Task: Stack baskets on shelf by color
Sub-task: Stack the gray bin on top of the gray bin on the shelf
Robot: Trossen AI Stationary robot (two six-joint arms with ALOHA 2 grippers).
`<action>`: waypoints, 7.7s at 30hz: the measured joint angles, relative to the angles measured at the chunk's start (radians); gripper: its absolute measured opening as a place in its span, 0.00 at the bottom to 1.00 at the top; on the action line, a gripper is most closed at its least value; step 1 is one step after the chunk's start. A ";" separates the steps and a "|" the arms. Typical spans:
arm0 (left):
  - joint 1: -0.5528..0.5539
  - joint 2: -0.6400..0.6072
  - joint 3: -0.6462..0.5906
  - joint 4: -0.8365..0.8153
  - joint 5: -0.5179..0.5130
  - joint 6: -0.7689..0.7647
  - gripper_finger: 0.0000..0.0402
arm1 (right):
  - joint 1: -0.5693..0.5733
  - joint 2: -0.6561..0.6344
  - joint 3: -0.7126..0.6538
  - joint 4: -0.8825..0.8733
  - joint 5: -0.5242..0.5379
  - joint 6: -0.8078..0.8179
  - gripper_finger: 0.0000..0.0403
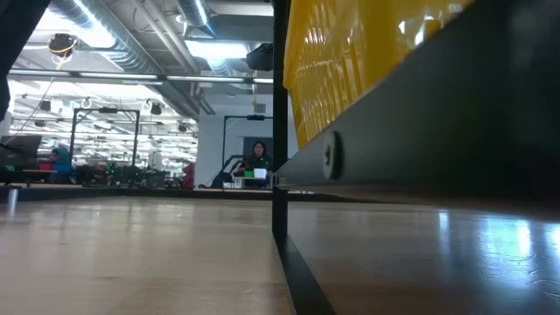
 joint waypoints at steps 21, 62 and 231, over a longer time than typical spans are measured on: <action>-0.043 -0.068 0.002 0.006 0.078 -0.195 0.22 | 0.001 0.000 0.000 -0.016 0.055 -0.094 0.00; 0.035 -0.074 -0.002 -0.032 0.243 -0.608 0.22 | -0.002 0.069 0.002 -0.007 0.026 -0.208 0.00; -0.144 -0.642 0.001 -0.398 -0.020 -1.104 0.22 | 0.146 0.622 0.064 -0.139 -0.811 0.449 0.33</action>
